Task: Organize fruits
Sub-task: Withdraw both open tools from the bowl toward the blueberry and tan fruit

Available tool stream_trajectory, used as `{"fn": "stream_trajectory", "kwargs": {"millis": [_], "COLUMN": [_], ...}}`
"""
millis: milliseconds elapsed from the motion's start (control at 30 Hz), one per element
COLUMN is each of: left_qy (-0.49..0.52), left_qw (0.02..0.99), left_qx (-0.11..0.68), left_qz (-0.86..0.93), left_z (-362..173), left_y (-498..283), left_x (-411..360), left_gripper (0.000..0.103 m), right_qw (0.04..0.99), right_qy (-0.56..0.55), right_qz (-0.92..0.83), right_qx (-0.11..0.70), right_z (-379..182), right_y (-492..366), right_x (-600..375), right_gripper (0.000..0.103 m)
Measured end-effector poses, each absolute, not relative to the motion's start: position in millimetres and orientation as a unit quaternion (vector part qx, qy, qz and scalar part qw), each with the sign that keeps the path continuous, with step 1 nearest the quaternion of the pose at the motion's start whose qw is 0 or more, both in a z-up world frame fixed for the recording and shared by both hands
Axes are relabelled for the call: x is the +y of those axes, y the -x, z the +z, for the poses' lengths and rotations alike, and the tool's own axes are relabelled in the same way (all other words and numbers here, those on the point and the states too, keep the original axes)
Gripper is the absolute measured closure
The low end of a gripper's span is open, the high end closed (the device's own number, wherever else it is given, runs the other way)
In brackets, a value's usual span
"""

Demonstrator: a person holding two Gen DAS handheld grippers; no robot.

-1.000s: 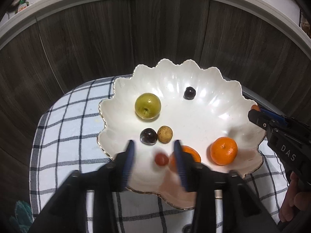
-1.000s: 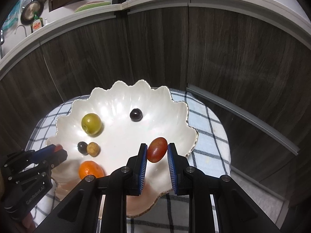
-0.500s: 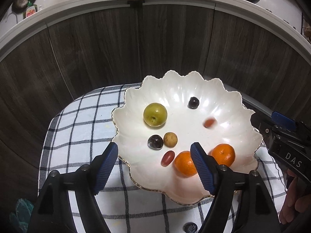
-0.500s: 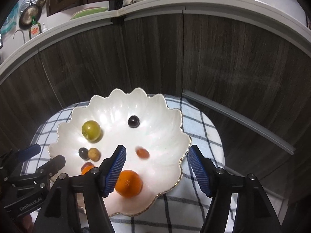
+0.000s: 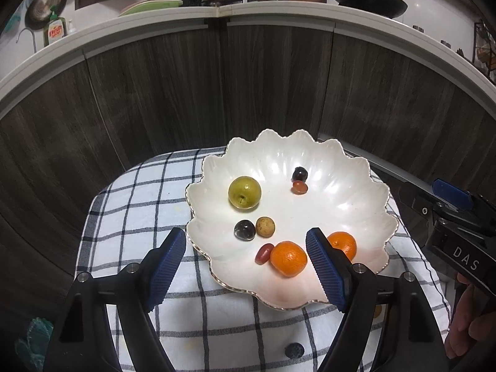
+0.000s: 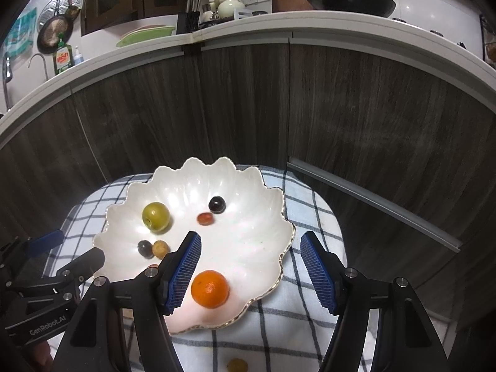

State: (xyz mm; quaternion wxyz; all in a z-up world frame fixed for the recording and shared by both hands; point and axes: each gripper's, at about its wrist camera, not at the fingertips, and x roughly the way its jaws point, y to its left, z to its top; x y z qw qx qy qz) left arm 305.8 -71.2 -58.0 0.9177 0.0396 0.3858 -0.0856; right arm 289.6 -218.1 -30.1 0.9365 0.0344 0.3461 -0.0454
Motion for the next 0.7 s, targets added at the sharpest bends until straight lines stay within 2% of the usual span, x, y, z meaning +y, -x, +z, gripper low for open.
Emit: {"fn": "stream_trajectory", "kwargs": {"millis": [700], "left_qy": [-0.041], "left_qw": [0.925], "left_qx": [0.368], "left_qz": [-0.09], "left_z": [-41], "left_y": [-263], "left_x": [-71], "left_gripper": [0.023], "right_qw": [0.943], "right_qy": [-0.029], "right_qz": [-0.045], "right_qx": [0.327], "right_z": [-13], "right_y": [-247], "right_x": [-216], "right_gripper": [0.035]}}
